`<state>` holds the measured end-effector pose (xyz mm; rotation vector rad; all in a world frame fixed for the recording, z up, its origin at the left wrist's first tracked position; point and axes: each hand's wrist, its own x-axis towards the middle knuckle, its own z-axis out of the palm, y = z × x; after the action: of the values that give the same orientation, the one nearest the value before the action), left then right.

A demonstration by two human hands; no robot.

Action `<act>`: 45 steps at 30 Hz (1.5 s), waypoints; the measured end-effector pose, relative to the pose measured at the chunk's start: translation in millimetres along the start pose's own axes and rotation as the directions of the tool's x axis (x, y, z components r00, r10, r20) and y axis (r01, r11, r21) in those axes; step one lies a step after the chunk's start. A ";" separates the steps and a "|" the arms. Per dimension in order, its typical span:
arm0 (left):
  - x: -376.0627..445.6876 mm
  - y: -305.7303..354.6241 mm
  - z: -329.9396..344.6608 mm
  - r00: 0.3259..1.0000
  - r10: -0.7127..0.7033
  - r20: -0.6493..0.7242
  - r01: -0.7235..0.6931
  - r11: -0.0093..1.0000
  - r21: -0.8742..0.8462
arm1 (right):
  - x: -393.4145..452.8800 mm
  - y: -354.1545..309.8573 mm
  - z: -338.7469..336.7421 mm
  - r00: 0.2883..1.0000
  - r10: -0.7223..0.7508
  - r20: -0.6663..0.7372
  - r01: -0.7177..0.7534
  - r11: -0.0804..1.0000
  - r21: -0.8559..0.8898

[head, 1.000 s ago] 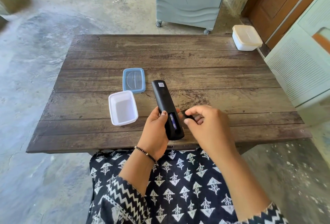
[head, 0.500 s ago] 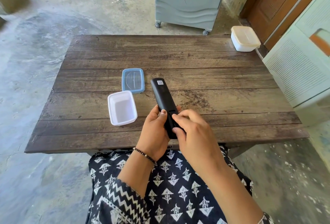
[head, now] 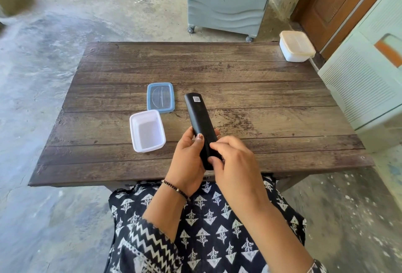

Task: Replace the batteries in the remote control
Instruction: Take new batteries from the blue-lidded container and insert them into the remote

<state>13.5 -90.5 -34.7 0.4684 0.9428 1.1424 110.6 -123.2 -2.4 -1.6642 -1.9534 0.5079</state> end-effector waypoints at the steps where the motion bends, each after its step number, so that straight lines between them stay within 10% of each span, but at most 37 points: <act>1: 0.1 0.1 -1.0 1.000 -0.002 -0.006 0.002 1.000 -0.003 | 0.4 1.2 -0.3 1.000 -0.017 0.024 0.017 1.000 -0.003; 25: -1.8 7.1 0.4 0.997 -0.081 0.005 0.080 0.972 -0.222 | -26.6 21.2 24.7 0.987 -0.125 -0.105 0.123 0.992 -0.022; 38: 6.1 -2.0 -4.2 0.988 0.052 -0.147 -0.029 0.988 0.155 | -8.2 23.4 18.8 0.968 0.249 0.019 -0.240 0.908 0.345; 45: 22.4 -10.2 -3.6 0.962 0.179 -0.206 -0.018 0.794 0.607 | 9.1 37.7 13.5 0.892 0.421 0.164 -0.443 0.746 0.498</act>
<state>18.6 -74.4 -52.9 0.9119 1.5384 0.9908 131.2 -107.0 -34.1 -1.7241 -1.2580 1.1482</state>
